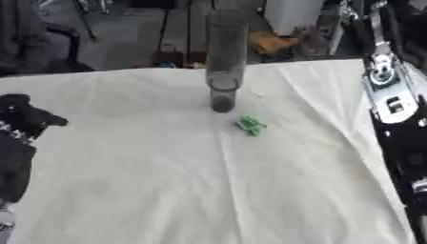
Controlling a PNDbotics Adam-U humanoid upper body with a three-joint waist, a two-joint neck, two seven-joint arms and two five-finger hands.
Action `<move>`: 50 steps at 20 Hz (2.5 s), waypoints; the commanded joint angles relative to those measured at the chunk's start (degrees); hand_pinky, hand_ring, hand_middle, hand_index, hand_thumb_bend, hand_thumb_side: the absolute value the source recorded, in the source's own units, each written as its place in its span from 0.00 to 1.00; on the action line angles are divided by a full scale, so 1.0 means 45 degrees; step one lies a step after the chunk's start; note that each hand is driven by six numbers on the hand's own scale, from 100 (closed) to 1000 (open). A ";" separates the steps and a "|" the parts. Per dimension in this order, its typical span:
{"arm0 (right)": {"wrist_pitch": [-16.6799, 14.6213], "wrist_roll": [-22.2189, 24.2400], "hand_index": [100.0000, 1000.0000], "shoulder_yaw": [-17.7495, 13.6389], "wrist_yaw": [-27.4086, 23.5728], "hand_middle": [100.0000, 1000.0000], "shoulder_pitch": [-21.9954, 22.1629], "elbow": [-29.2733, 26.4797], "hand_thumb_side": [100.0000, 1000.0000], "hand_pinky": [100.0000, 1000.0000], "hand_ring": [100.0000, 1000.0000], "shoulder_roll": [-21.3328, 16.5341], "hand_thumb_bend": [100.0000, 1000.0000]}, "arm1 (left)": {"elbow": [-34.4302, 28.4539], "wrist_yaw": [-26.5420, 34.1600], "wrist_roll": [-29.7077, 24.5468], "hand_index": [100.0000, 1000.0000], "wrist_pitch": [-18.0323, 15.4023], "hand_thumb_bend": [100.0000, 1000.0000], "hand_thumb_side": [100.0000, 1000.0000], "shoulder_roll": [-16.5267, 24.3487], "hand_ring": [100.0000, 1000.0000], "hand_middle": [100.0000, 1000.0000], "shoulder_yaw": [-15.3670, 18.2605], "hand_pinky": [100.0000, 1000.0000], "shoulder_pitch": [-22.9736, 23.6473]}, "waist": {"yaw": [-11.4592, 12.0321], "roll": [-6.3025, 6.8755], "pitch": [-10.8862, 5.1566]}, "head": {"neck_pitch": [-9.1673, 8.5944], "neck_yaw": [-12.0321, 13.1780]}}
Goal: Arrange flowers into the vase.
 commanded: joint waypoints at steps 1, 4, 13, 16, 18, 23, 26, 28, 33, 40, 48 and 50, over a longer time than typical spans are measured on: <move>0.0326 -0.0106 0.00 -0.0330 -0.0261 0.00 -0.0934 0.0123 1.00 0.00 0.00 0.0097 0.00 | -0.0227 0.0094 -0.0039 0.66 0.0036 0.72 0.68 0.0181 0.49 0.39 -0.0047 0.57 -0.0128 | 0.0059 0.0031 -0.0164 | -0.0152 -0.0102; 0.0553 -0.0233 0.00 -0.0648 -0.0328 0.00 -0.1585 0.0329 1.00 0.00 0.00 0.0539 0.00 | -0.0227 0.0145 -0.0100 0.66 0.0032 0.72 0.68 0.0187 0.49 0.39 -0.0102 0.57 -0.0169 | 0.0180 0.0090 -0.0164 | -0.0220 -0.0159; 0.1707 -0.0780 0.00 -0.1877 -0.0818 0.00 -0.3105 -0.0475 1.00 0.00 0.00 0.1891 0.00 | -0.0227 0.0377 -0.0374 0.66 0.0058 0.72 0.68 0.0200 0.49 0.39 -0.0337 0.57 -0.0411 | 0.0773 0.0221 -0.0060 | -0.0509 -0.0724; 0.1931 -0.0841 0.00 -0.2097 -0.0661 0.00 -0.3406 -0.0565 1.00 0.00 0.00 0.2149 0.00 | -0.0227 0.0427 -0.0460 0.66 0.0075 0.72 0.69 0.0210 0.49 0.39 -0.0394 0.57 -0.0482 | 0.0978 0.0235 -0.0014 | -0.0711 -0.1014; 0.2024 -0.0870 0.00 -0.2231 -0.0559 0.00 -0.3536 -0.0593 1.00 0.00 0.00 0.2281 0.00 | -0.0227 0.0445 -0.0492 0.66 0.0078 0.72 0.69 0.0208 0.49 0.39 -0.0406 0.57 -0.0506 | 0.1082 0.0245 0.0014 | -0.0854 -0.1174; 0.2085 -0.0924 0.00 -0.2620 -0.0940 0.00 -0.3831 -0.0935 1.00 0.00 0.00 0.2824 0.00 | -0.0227 0.0504 -0.0565 0.66 0.0139 0.72 0.69 0.0158 0.49 0.39 -0.0497 0.57 -0.0600 | 0.1339 0.0298 0.0046 | -0.1010 -0.1339; 0.1818 -0.0839 0.00 -0.2759 -0.1274 0.00 -0.3980 -0.1266 1.00 0.00 0.00 0.3220 0.00 | -0.0227 0.0578 -0.0635 0.66 0.0189 0.71 0.69 0.0121 0.49 0.39 -0.0581 0.57 -0.0685 | 0.1518 0.0343 0.0045 | -0.1106 -0.1509; 0.1628 -0.0803 0.00 -0.2786 -0.1484 0.00 -0.4028 -0.1461 1.00 0.00 0.00 0.3451 0.00 | -0.0227 0.0618 -0.0681 0.66 0.0206 0.71 0.69 0.0111 0.49 0.39 -0.0618 0.57 -0.0713 | 0.1632 0.0371 0.0045 | -0.1166 -0.1640; 0.1306 -0.0628 0.00 -0.2628 -0.1872 0.00 -0.3963 -0.1737 1.00 0.00 0.00 0.4111 0.00 | -0.0227 0.0718 -0.0764 0.66 0.0248 0.72 0.69 0.0076 0.49 0.39 -0.0698 0.57 -0.0785 | 0.1872 0.0426 0.0031 | -0.1208 -0.1867; 0.1091 -0.0211 0.00 -0.2523 -0.1487 0.00 -0.3683 -0.1794 1.00 0.00 0.00 0.4712 0.00 | -0.0227 0.0934 -0.0958 0.66 0.0376 0.71 0.69 -0.0077 0.49 0.39 -0.0916 0.57 -0.0971 | 0.2461 0.0622 0.0020 | -0.1354 -0.2289; 0.0537 -0.0429 0.01 -0.2784 0.0674 0.00 -0.3928 -0.1753 1.00 0.00 0.00 0.4433 0.00 | -0.0227 0.0981 -0.1078 0.66 0.0485 0.71 0.69 -0.0227 0.48 0.39 -0.0989 0.58 -0.1076 | 0.2916 0.0689 0.0203 | -0.1616 -0.2878; 0.0535 -0.0717 0.01 -0.2961 0.1554 0.00 -0.4050 -0.1671 1.00 0.00 0.00 0.4326 0.00 | -0.0227 0.0978 -0.1111 0.66 0.0503 0.71 0.69 -0.0244 0.48 0.39 -0.1017 0.58 -0.1110 | 0.2988 0.0687 0.0228 | -0.1669 -0.2991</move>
